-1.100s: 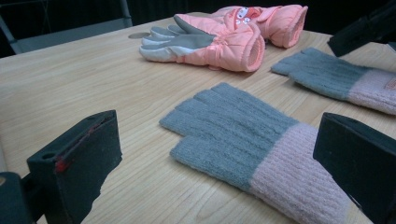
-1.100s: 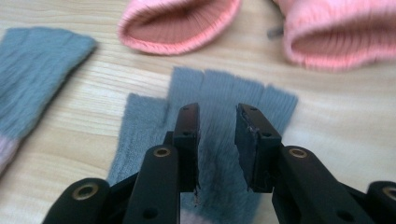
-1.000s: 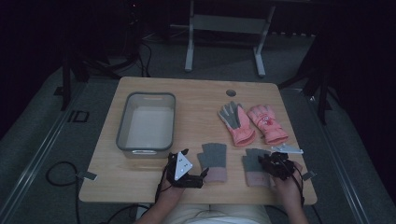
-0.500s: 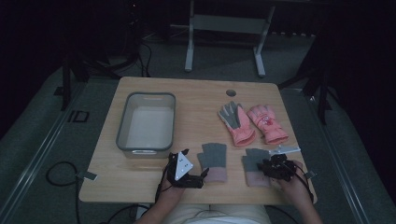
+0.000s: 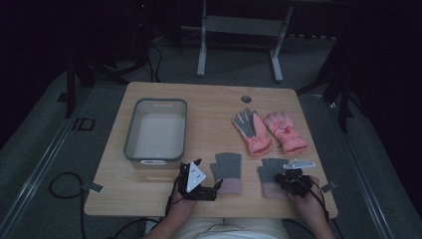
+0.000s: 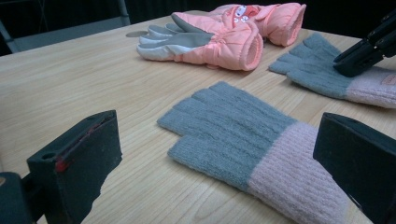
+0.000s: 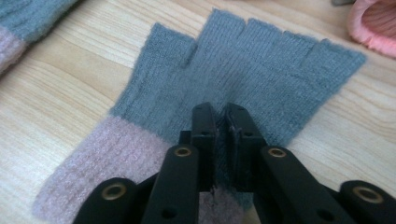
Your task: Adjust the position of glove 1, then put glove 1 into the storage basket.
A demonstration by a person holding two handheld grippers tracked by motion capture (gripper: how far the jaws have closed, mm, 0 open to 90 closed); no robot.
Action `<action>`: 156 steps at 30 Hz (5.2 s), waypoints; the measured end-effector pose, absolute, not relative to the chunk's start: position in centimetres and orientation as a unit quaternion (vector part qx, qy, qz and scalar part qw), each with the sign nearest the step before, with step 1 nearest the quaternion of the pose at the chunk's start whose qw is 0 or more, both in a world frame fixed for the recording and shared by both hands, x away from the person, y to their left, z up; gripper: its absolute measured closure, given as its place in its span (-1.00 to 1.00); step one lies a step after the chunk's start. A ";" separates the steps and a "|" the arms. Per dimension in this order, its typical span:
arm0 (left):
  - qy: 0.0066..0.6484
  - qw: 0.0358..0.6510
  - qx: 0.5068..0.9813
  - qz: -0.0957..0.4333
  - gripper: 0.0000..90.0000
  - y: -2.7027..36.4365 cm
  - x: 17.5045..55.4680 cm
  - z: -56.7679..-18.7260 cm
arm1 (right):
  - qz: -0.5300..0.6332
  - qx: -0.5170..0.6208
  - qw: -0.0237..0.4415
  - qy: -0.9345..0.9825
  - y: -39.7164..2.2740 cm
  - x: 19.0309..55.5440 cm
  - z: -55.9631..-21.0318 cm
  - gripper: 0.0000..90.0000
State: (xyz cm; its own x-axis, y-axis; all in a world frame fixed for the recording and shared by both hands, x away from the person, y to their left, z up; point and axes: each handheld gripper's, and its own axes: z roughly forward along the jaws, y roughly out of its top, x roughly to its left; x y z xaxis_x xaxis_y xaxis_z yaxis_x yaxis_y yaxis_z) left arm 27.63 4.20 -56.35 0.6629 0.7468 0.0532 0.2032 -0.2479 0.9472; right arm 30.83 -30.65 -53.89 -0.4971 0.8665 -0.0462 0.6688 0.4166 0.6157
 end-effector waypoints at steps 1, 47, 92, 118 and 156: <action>0.318 0.525 0.746 0.259 -0.99 4.2 27.6 -56.3 | 0.278 0.479 0.177 0.813 -30.7 30.7 -53.6 0.89; 0.301 0.546 0.740 0.253 -0.99 4.3 27.3 -56.3 | 0.314 0.388 0.094 0.861 -16.8 33.6 -51.6 0.88; 0.137 0.476 0.853 0.165 -0.66 0.8 26.9 -53.6 | 0.373 0.436 0.094 0.813 -21.0 37.4 -50.6 0.32; 0.056 0.357 0.900 0.245 0.25 -0.9 26.7 -56.0 | 0.329 0.432 0.075 0.836 -18.5 39.5 -54.5 0.01; 0.085 0.353 0.912 0.189 0.61 5.6 31.1 -44.2 | 0.430 0.360 0.085 0.824 -13.9 40.3 -43.3 0.61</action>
State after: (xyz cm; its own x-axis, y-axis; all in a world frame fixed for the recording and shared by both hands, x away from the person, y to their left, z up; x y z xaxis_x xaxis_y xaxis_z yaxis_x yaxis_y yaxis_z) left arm 31.09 5.61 -44.18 0.9143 0.2878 0.2849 0.0209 -0.7361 0.6765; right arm 40.27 -13.86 -43.31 -0.7263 0.6660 0.1701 0.5201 0.3707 0.7694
